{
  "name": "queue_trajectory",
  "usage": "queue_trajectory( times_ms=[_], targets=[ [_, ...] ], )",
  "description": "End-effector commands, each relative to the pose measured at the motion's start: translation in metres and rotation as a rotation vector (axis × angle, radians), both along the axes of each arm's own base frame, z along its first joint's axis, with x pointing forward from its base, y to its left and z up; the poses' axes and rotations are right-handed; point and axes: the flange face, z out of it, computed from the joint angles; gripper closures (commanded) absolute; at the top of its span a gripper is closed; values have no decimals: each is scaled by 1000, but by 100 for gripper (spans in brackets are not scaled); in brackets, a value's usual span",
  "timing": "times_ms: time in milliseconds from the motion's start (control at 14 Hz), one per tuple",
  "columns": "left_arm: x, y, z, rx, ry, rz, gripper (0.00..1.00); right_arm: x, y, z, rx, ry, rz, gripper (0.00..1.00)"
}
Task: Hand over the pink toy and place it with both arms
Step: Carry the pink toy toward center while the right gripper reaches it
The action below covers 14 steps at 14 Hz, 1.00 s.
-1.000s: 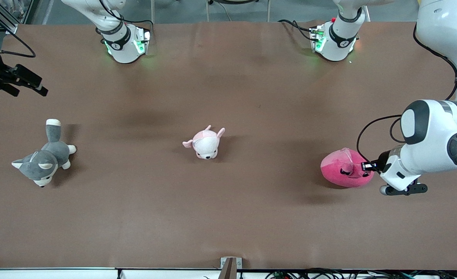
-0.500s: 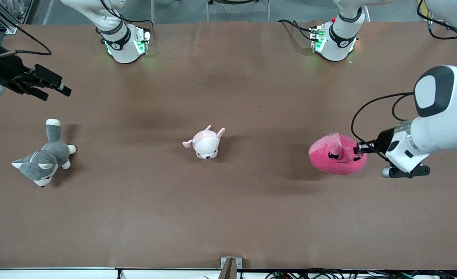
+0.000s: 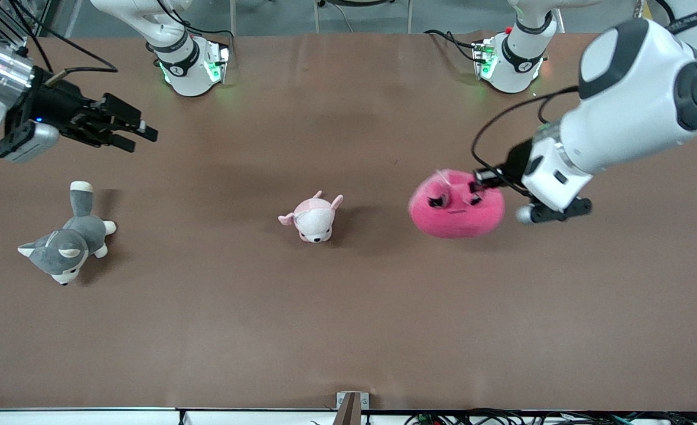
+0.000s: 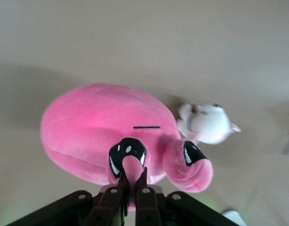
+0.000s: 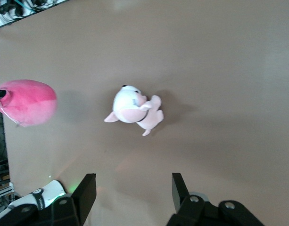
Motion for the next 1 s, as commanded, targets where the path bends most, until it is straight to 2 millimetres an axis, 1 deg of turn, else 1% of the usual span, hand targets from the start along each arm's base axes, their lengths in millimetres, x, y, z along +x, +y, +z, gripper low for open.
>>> queue_trajectory(
  times_ms=[0,71,143,286,357,429,500,571,643,714,857,929],
  targets=[
    [-16,-33,19,-69,48,29,100,6,25,13,57,11,-10,39],
    [-20,-46,27,-97,42,45,100,7,31,16,62,28,-32,39],
    [-28,-66,31,-129,53,66,100,6,41,16,63,41,-36,39],
    [-34,-96,43,-218,65,178,100,10,51,11,87,47,-39,39],
    [-34,-108,40,-243,76,212,100,15,57,4,138,75,-43,39],
    [-39,-125,40,-270,87,237,100,20,61,-4,177,100,-48,39],
    [-40,-137,40,-292,91,273,100,26,62,-10,196,107,-58,39],
    [-43,-150,35,-307,104,303,100,29,65,-13,211,104,-68,39],
    [-44,-159,36,-329,102,332,99,30,74,-16,220,107,-61,39],
    [-43,-171,30,-353,111,361,99,32,81,-20,229,110,-59,39],
    [-46,-191,25,-389,130,412,99,34,92,-24,263,118,-65,39],
    [-47,-200,22,-399,144,425,99,35,93,-25,276,124,-67,39]
  ],
)
